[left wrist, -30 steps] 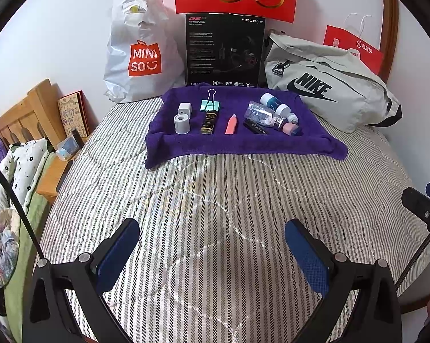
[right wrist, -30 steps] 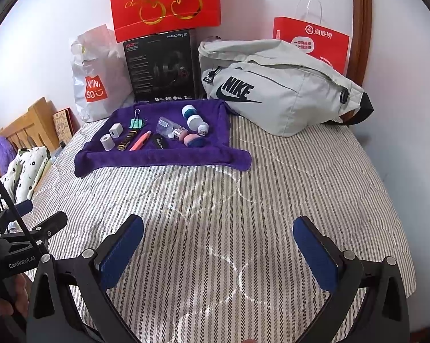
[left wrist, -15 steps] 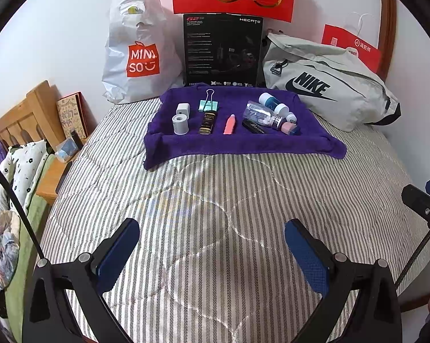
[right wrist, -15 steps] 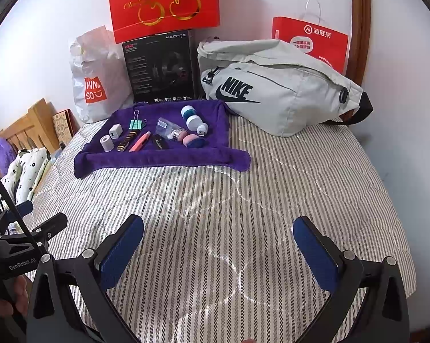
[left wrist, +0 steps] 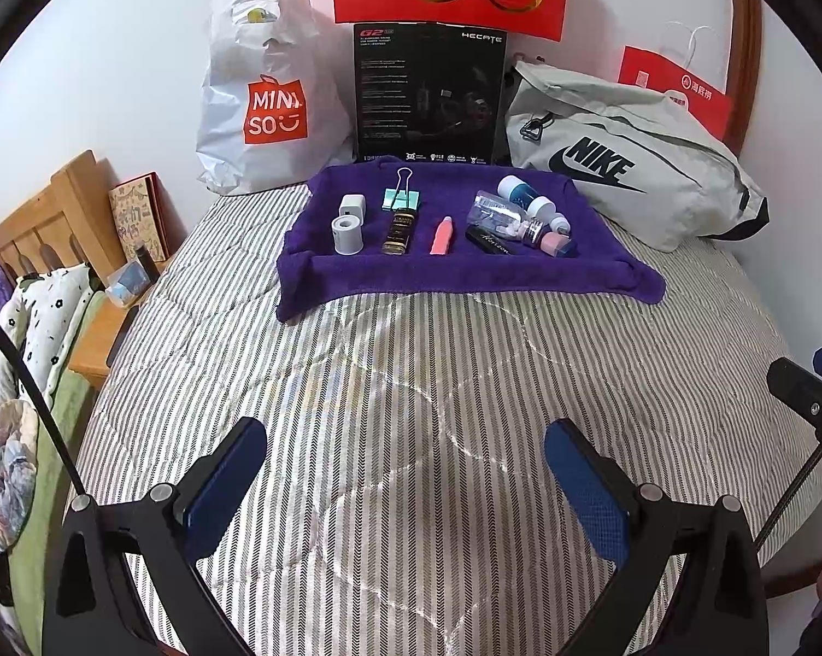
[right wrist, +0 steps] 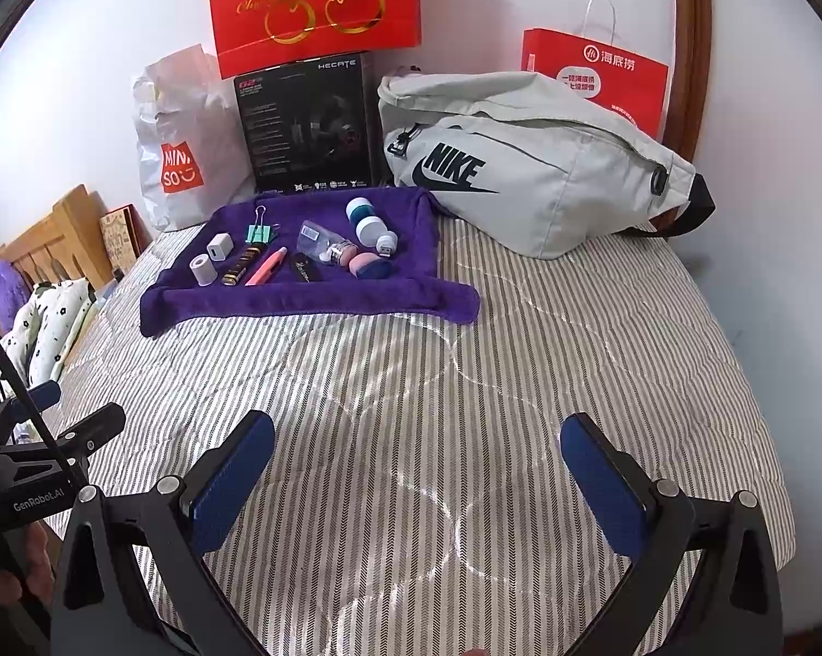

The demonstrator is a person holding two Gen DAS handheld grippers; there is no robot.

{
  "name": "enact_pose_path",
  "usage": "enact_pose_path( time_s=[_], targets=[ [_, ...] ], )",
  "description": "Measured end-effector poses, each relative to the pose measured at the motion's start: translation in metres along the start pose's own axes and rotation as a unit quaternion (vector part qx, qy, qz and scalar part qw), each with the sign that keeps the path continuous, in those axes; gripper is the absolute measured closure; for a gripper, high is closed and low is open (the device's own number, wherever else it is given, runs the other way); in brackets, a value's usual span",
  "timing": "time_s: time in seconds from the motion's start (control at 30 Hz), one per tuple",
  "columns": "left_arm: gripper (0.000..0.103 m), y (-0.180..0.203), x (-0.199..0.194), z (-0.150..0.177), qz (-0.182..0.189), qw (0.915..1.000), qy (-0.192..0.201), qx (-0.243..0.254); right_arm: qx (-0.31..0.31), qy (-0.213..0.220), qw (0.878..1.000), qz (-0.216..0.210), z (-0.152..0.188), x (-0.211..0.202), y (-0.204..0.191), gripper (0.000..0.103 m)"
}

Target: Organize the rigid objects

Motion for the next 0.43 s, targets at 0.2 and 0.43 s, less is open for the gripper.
enact_pose_path(
  time_s=[0.2, 0.43],
  targets=[
    [0.0, -0.0012, 0.001, 0.0002, 0.001, 1.0, 0.0, -0.001, -0.001, 0.0, 1.0, 0.001, 0.0003, 0.0008, -0.0007, 0.0],
    [0.0, -0.0019, 0.0043, 0.0026, -0.002, 1.0, 0.0, 0.0, 0.0, -0.004, 1.0, 0.0, 0.0007, 0.0029, -0.001, 0.0]
  ],
)
Point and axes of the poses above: each gripper's, at about its wrist camera, not at the fingertips, and x roughly the way its jaws point, y to its right, z to its underside, the point moved 10 cm from there along x, roughly the way its jaws point, and after that the axes turned 2 degrees about -z, right-handed, at the moved point
